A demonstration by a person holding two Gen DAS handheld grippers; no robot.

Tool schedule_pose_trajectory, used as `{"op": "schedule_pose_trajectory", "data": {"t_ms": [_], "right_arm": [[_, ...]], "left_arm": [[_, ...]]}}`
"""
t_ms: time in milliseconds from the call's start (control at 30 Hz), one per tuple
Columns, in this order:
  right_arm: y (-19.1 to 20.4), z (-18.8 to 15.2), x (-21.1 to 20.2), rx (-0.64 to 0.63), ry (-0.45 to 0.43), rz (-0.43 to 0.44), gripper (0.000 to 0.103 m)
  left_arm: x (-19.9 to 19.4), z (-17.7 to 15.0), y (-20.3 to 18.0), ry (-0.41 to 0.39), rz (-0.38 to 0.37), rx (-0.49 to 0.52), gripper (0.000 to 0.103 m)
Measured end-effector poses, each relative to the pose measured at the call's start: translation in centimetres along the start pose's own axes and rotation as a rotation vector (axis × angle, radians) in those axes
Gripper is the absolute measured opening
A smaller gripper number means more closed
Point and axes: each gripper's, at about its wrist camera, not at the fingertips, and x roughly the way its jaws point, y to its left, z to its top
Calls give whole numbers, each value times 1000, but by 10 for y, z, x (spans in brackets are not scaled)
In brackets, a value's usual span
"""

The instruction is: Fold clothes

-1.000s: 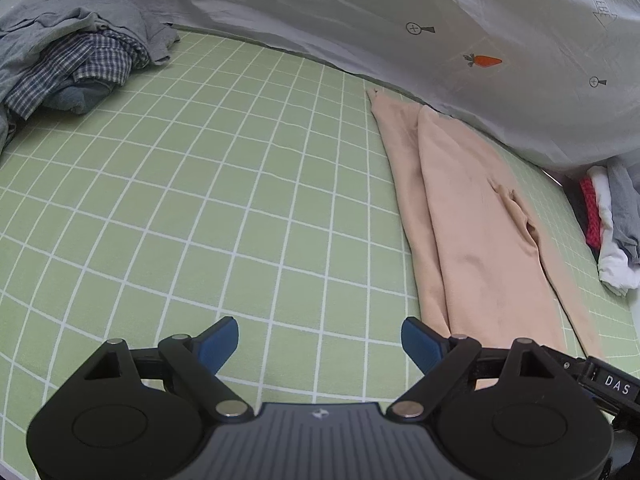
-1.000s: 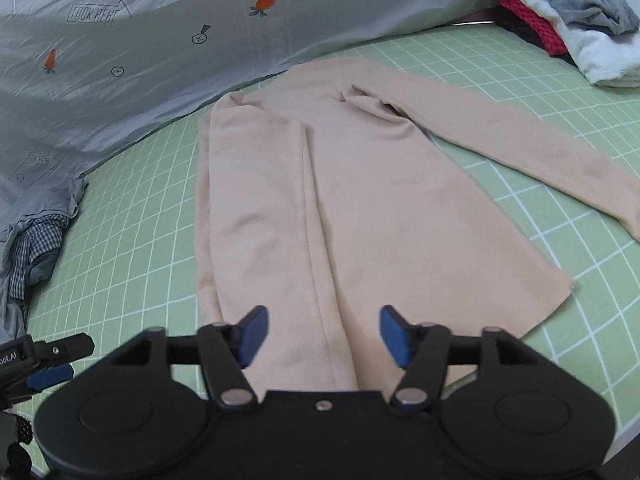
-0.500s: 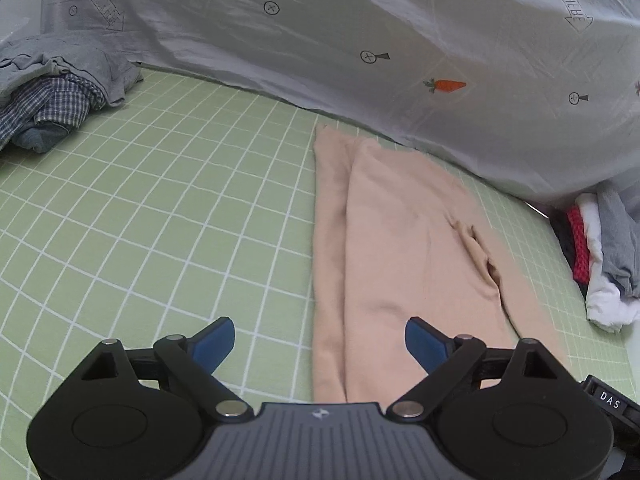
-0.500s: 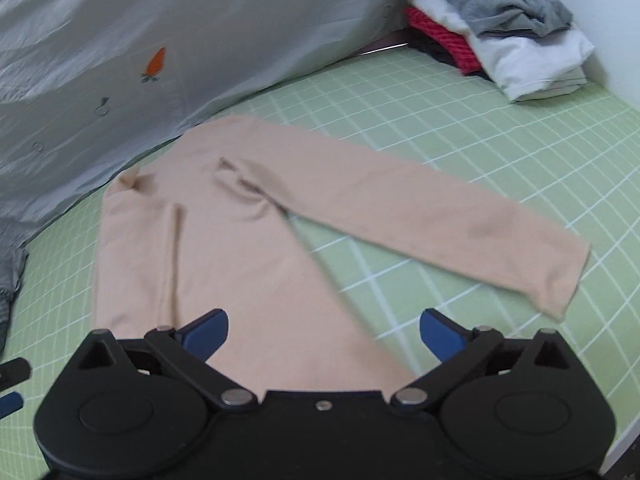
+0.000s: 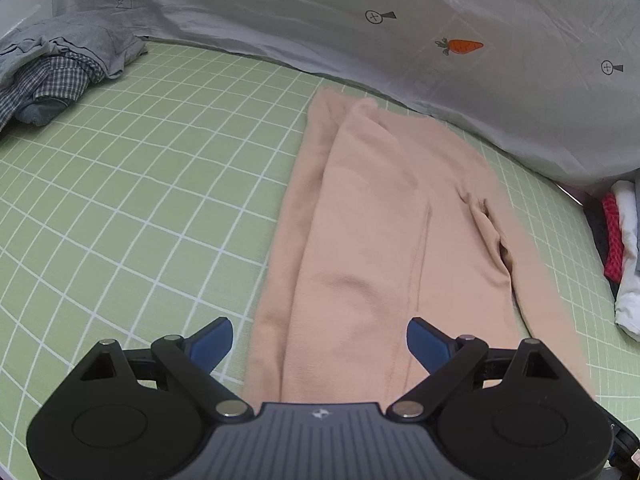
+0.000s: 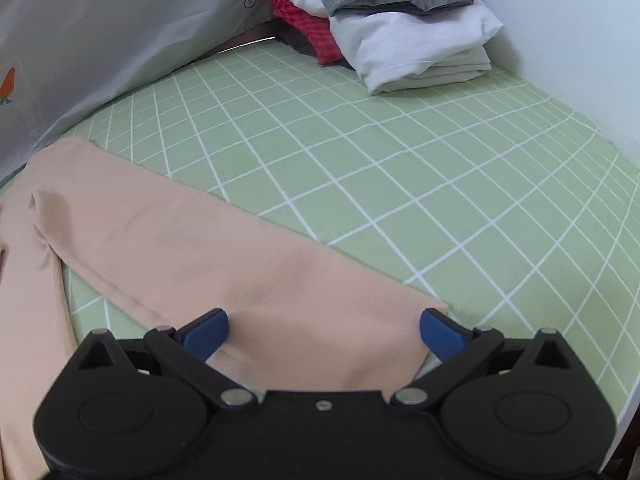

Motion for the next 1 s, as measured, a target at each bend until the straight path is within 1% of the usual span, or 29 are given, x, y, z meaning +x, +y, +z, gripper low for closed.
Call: {"op": "schedule_pose_trajectory", "data": {"t_ms": [167,333,367,400,467,500,533,600,733,800,900,1000], "right_arm": [[4,-2,1,-23,-19,-12,103],[5,2,3,-28,10,-8,103],[6,4,3,-38,18,0,103],[7,6,3,-57,19,16,100],[14,8,-1,-117,9,57,76],[18,9,-3,-135,10,73,61],[23,10,-5,-151,13,89,52],[32,12,-8,-181,18,113,12],[50,10,-15,-214,28,89,10],[55,8,-23,-211,16,88,9],[66,9,-37,-218,-28,90,9],[82,17,-50,-194,-63,131,9]], "left_arm": [[14,7,-22,52,3,32,94],[27,14,-43,106,7,73,94],[26,15,-47,100,-11,96,94],[26,16,-49,102,-19,109,94],[27,17,-53,105,-34,134,94],[27,18,-55,107,-42,146,94],[27,18,-56,109,-50,157,94],[26,21,-53,114,-62,155,94],[21,26,-40,115,-50,152,94],[17,28,-31,106,-41,154,94],[8,32,-13,65,-35,158,94],[-4,34,11,15,-9,148,94]]}}
